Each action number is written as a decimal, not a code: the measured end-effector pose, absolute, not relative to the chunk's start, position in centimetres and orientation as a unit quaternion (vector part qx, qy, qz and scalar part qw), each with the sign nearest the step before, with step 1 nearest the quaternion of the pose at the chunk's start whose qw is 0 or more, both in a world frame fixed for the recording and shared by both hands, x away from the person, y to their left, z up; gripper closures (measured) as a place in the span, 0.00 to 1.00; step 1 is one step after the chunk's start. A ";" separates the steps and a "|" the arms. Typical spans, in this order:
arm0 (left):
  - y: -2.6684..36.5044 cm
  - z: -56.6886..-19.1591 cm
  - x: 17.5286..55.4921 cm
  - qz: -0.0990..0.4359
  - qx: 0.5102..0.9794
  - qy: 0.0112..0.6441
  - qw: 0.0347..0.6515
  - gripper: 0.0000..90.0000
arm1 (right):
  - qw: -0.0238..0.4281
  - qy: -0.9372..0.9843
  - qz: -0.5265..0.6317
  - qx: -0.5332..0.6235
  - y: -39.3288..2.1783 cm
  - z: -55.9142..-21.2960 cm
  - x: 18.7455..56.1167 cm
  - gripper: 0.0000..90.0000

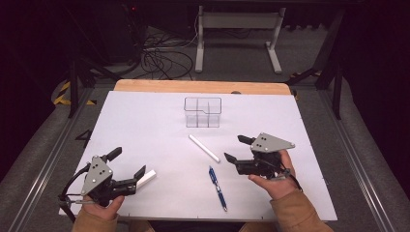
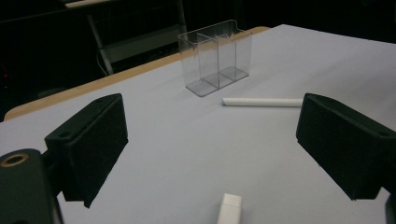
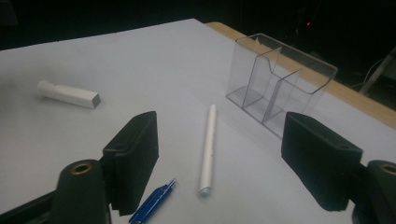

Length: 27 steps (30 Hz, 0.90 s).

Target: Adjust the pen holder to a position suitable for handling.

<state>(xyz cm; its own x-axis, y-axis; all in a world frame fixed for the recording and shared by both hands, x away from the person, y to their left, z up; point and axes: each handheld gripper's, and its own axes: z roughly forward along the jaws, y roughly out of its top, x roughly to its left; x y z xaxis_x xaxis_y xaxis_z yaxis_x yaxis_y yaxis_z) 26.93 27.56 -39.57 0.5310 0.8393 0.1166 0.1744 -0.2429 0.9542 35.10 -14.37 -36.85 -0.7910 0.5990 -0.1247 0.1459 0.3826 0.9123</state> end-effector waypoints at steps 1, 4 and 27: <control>27.6 -39.6 26.9 0.330 0.716 0.354 0.503 0.11 | 0.227 0.799 0.506 0.231 -14.5 -36.8 35.1 0.36; 27.5 -39.5 26.9 0.331 0.715 0.354 0.503 0.11 | 0.223 0.800 0.504 0.237 -14.6 -36.6 35.1 0.36; 27.7 -39.5 26.9 0.330 0.715 0.357 0.502 0.11 | 0.101 0.843 0.401 0.344 -13.0 -36.3 35.6 0.41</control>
